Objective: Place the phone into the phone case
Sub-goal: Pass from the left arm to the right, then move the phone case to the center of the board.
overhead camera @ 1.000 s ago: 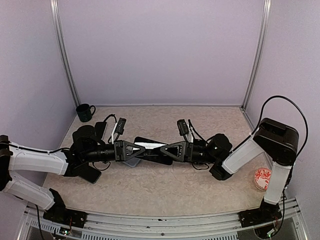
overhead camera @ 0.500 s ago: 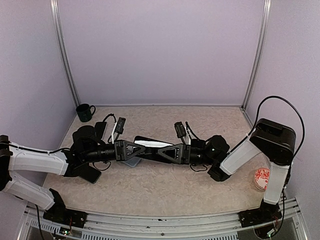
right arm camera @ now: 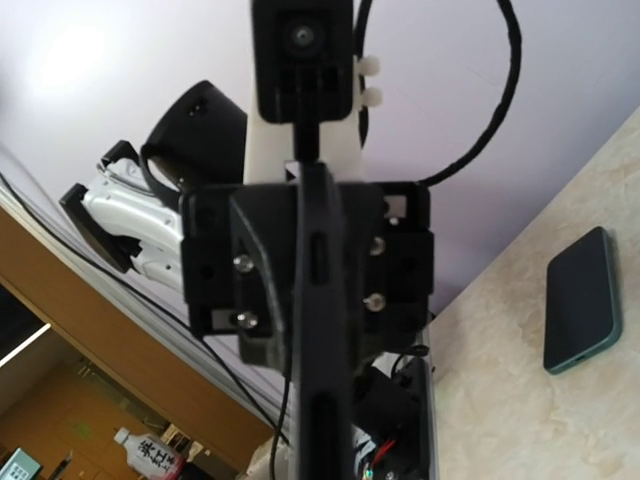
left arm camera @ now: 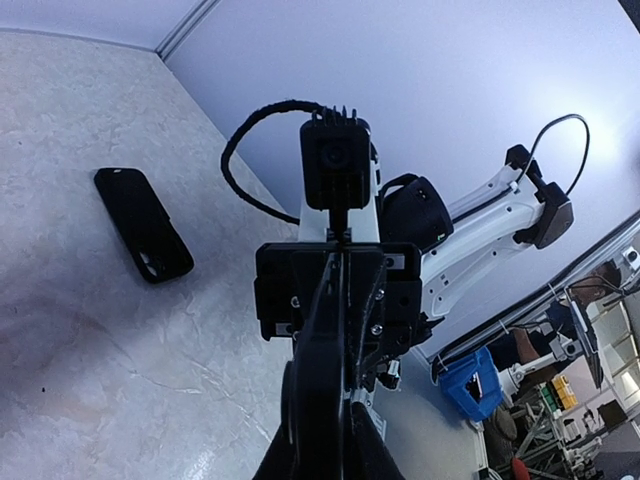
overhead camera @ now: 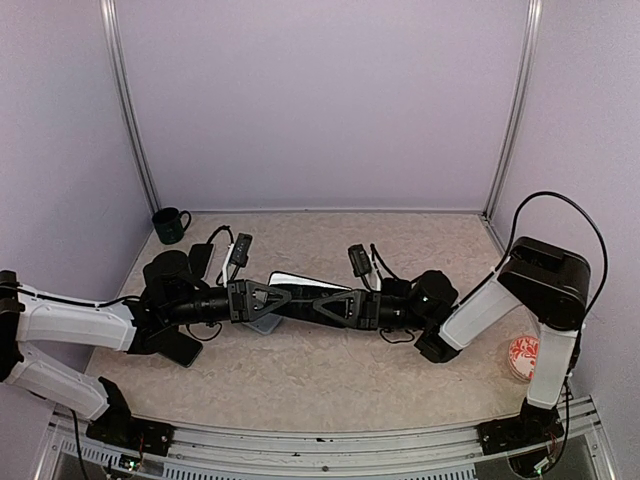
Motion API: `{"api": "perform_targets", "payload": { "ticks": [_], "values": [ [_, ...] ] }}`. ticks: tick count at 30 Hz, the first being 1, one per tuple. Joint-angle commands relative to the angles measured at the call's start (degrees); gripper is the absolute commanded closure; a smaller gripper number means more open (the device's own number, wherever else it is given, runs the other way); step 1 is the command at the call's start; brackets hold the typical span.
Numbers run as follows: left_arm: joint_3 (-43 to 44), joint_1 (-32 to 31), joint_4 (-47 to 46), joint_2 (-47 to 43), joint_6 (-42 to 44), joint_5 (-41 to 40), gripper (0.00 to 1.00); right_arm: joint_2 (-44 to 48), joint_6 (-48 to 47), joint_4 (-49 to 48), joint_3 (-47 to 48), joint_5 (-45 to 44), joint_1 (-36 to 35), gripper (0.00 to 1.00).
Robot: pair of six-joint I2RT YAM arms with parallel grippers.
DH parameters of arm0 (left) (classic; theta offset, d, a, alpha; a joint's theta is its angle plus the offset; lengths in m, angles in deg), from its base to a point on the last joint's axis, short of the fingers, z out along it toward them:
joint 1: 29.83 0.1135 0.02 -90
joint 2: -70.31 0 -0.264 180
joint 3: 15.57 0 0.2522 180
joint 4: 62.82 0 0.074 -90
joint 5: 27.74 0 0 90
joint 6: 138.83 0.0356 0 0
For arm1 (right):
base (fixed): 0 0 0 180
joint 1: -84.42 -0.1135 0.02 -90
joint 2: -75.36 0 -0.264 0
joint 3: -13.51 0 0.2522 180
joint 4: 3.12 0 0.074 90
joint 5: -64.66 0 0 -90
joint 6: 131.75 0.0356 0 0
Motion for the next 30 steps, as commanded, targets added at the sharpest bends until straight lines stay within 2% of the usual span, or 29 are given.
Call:
{"api": "perform_targets", "payload": {
  "ticks": [1,7,10,14,18,21,26,30],
  "values": [
    [1.15,0.48,1.44,-0.45,1.76,-3.72,0.80,-0.05,-0.99,-2.35,1.06,1.41,-0.53,1.00],
    [0.48,2.98,4.18,-1.97,1.90,-5.18,0.35,1.51,-1.52,0.08,0.37,1.69,0.14,1.00],
    [-0.46,5.38,5.40,-3.43,1.64,-5.75,0.23,3.12,-3.29,6.40,0.59,2.06,0.61,1.00],
    [-1.43,9.32,7.91,-5.13,1.13,-7.51,0.19,5.30,-5.79,14.64,0.91,2.19,0.94,1.00],
    [0.41,13.66,16.41,-5.51,1.89,-12.54,0.17,6.72,-7.74,20.08,1.25,2.29,1.21,1.00],
    [1.69,17.11,20.69,-4.23,2.07,-15.12,0.12,7.62,-9.26,22.58,1.27,1.67,1.24,1.00],
    [3.40,21.17,23.33,-0.03,1.26,-16.97,0.04,9.59,-12.27,28.02,1.07,-1.47,1.23,1.00],
    [4.64,22.43,23.31,4.09,0.99,-18.77,0.01,11.52,-15.01,34.40,1.42,-4.02,1.28,1.00]
  ]
}}
